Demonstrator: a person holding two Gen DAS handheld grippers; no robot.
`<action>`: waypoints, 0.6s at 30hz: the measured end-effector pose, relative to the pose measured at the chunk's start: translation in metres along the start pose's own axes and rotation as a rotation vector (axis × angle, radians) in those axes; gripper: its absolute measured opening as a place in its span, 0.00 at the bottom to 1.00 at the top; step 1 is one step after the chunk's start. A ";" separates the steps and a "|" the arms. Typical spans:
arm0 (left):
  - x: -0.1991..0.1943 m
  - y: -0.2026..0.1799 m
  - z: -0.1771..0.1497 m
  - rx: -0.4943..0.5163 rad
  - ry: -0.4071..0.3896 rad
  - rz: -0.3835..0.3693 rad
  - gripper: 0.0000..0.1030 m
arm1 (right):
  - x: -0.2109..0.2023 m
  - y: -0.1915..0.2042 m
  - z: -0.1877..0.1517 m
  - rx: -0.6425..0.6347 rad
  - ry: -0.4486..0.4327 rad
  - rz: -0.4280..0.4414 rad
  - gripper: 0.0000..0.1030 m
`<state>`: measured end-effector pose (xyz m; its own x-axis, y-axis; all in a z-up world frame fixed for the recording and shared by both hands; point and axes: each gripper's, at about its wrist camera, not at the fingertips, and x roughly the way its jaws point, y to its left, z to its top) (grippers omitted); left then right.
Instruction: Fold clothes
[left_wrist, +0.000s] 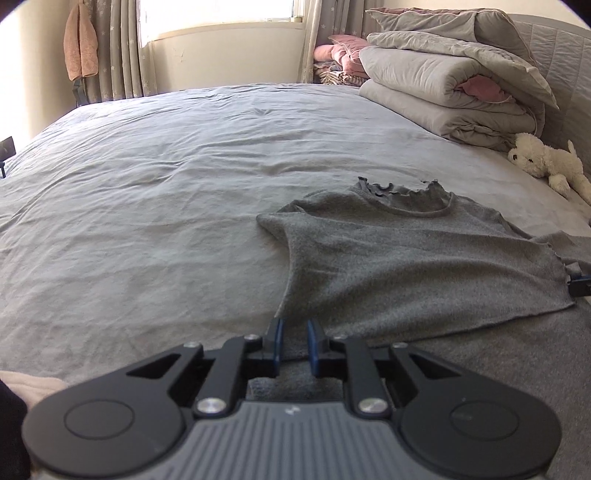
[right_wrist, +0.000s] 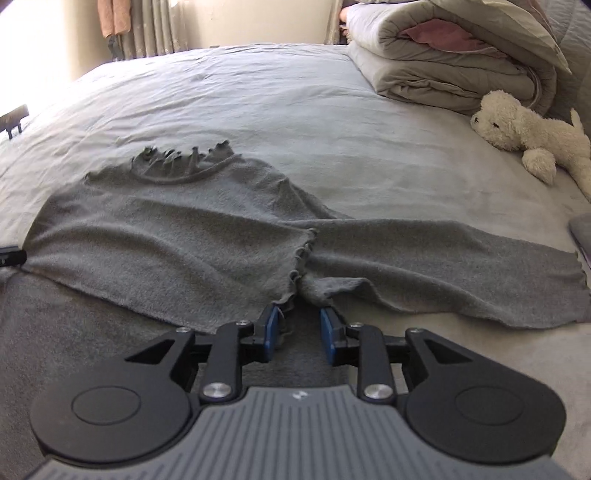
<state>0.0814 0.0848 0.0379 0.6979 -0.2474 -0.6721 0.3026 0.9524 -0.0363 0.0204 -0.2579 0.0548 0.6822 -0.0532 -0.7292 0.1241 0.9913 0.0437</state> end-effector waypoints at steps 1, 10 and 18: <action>-0.002 0.000 0.000 -0.009 -0.002 0.005 0.16 | -0.010 -0.017 0.006 0.076 -0.031 0.016 0.39; -0.014 -0.003 0.006 -0.041 -0.028 0.003 0.21 | -0.033 -0.157 0.006 0.516 -0.079 -0.104 0.49; -0.015 -0.009 0.004 -0.035 -0.026 0.002 0.24 | -0.013 -0.228 -0.009 0.651 -0.070 -0.280 0.49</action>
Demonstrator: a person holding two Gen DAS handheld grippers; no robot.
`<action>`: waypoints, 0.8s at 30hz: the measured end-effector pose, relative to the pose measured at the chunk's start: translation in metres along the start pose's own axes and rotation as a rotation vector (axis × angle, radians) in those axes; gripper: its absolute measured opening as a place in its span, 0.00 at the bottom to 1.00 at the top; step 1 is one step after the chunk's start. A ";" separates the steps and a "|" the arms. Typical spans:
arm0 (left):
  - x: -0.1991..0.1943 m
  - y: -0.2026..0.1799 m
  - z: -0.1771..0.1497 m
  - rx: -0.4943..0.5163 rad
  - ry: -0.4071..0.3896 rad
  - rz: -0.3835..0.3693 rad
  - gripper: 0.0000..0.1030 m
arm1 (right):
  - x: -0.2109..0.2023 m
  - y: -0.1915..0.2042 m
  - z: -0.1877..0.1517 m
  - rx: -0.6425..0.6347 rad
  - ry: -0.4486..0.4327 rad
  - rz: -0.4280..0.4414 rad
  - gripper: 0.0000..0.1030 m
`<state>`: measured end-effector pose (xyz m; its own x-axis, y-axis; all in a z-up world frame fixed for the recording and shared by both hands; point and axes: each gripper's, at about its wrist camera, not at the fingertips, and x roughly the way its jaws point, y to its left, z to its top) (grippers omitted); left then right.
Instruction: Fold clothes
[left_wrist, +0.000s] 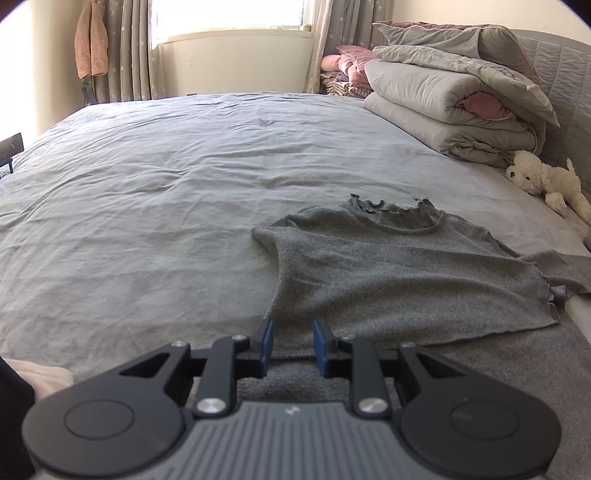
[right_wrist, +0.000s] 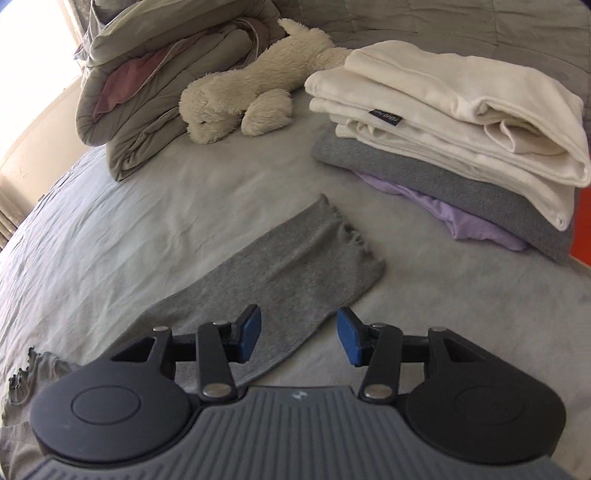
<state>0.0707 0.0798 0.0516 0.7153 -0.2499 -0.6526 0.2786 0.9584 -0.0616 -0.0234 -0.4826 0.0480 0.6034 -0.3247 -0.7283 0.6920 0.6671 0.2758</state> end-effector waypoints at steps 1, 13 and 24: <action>0.000 0.000 0.000 -0.001 0.000 0.004 0.24 | 0.003 -0.008 0.003 0.008 -0.011 -0.020 0.49; 0.007 0.006 0.004 -0.029 0.012 0.020 0.26 | 0.015 -0.003 0.005 0.039 -0.105 -0.008 0.05; -0.003 0.031 0.017 -0.209 -0.017 -0.035 0.26 | -0.131 0.197 -0.116 -0.605 -0.490 0.660 0.05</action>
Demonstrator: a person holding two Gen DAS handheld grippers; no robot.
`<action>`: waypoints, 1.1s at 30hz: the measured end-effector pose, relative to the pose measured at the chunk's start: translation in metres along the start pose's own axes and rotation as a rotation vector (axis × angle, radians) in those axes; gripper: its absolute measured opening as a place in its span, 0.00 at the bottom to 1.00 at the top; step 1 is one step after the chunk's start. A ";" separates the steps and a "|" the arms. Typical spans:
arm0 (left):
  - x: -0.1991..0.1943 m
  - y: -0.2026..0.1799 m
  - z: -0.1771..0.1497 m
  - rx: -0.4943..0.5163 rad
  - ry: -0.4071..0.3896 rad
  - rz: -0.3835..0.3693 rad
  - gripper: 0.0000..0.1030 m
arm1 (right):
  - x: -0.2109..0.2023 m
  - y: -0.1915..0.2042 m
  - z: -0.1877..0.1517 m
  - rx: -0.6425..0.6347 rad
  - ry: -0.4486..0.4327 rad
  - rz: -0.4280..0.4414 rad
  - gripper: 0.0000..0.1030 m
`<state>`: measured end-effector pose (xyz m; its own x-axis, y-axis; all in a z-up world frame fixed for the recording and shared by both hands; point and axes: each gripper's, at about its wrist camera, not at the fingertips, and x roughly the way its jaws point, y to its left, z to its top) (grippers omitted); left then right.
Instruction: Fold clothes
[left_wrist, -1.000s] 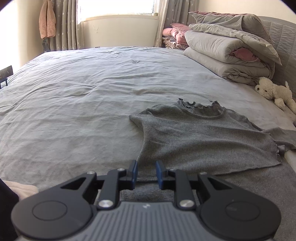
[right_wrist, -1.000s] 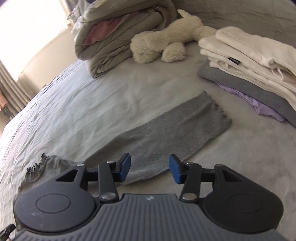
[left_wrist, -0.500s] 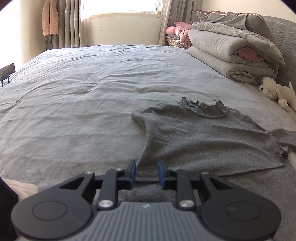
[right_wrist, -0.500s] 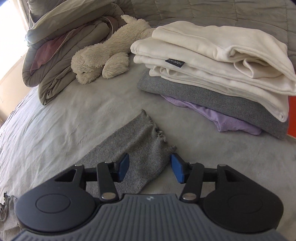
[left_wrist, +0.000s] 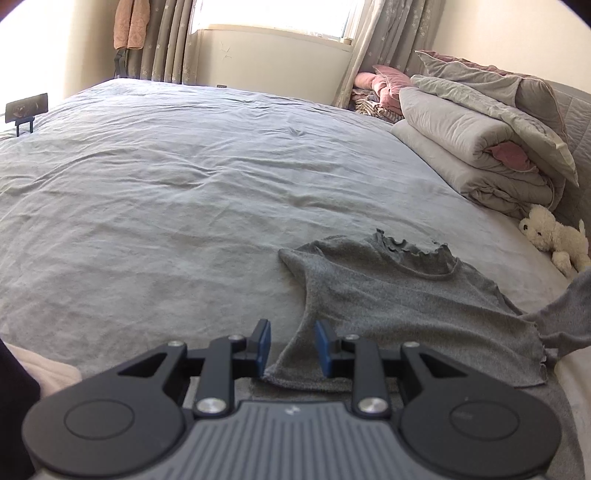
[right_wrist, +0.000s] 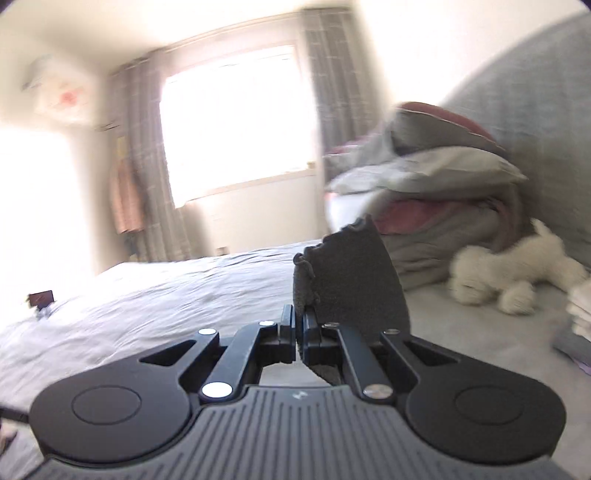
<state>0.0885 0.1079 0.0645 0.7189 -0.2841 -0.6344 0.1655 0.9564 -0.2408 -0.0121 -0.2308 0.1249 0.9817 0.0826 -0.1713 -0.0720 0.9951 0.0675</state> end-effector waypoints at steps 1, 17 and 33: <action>-0.001 0.002 0.000 -0.021 0.002 -0.014 0.26 | 0.010 0.037 -0.012 -0.090 0.032 0.083 0.05; -0.008 0.007 -0.012 -0.138 0.114 -0.174 0.30 | 0.026 0.120 -0.077 -0.057 0.418 0.374 0.14; -0.012 -0.008 -0.032 -0.073 0.190 -0.162 0.36 | 0.018 0.122 -0.087 -0.031 0.544 0.448 0.34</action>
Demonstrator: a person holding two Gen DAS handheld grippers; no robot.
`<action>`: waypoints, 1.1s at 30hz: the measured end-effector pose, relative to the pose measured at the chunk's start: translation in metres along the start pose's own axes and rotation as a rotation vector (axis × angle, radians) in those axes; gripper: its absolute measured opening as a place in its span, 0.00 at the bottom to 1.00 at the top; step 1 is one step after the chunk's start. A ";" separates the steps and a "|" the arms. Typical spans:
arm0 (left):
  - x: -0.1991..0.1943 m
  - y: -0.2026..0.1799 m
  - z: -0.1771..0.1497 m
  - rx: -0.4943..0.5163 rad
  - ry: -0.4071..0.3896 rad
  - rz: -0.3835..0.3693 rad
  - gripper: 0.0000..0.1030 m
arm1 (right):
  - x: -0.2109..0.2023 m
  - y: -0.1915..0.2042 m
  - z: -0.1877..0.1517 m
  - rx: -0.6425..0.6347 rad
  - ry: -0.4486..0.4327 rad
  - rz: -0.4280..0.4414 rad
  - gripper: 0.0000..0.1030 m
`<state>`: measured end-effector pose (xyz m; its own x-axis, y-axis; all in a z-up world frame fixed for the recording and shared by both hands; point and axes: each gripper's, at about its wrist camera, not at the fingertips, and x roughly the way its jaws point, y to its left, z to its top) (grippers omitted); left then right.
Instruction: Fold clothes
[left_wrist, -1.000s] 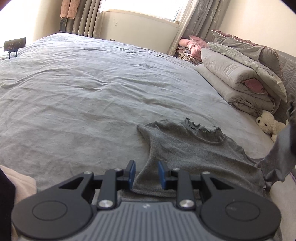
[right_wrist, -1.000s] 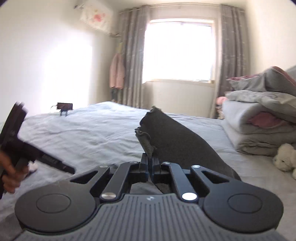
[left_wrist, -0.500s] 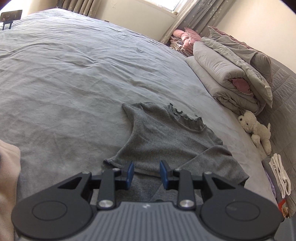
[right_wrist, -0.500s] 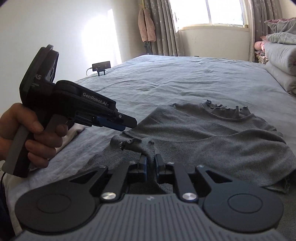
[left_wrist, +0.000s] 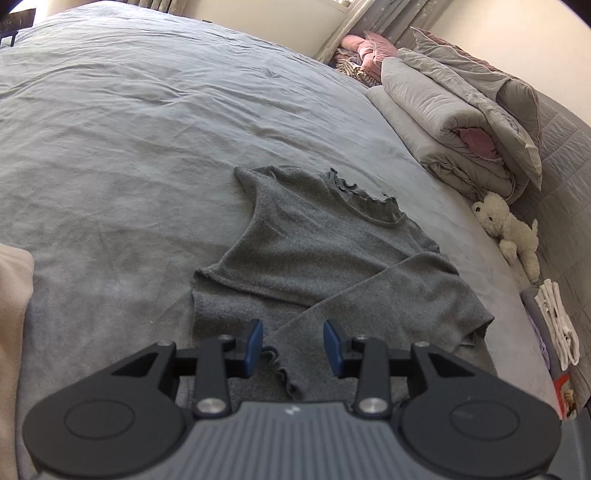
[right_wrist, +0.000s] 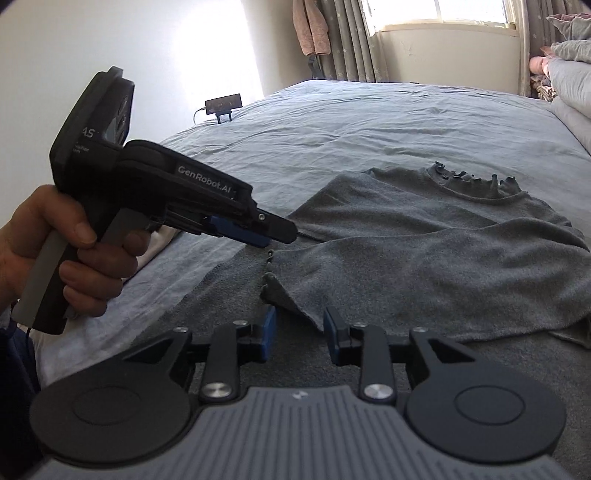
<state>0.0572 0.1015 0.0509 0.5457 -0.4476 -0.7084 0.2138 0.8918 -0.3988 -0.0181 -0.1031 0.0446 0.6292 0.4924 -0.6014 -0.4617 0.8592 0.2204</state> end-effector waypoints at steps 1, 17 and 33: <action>0.001 -0.002 -0.001 0.024 0.003 0.012 0.36 | 0.000 -0.007 0.001 0.027 0.011 -0.016 0.34; 0.007 -0.029 -0.016 0.215 -0.033 0.186 0.05 | -0.066 -0.147 0.003 0.558 -0.051 -0.224 0.34; -0.028 -0.005 0.011 0.119 -0.188 0.175 0.04 | -0.065 -0.217 -0.021 1.046 -0.242 -0.164 0.34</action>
<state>0.0500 0.1099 0.0791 0.7212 -0.2762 -0.6353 0.1906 0.9608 -0.2014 0.0280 -0.3242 0.0199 0.7943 0.2770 -0.5407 0.3282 0.5534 0.7655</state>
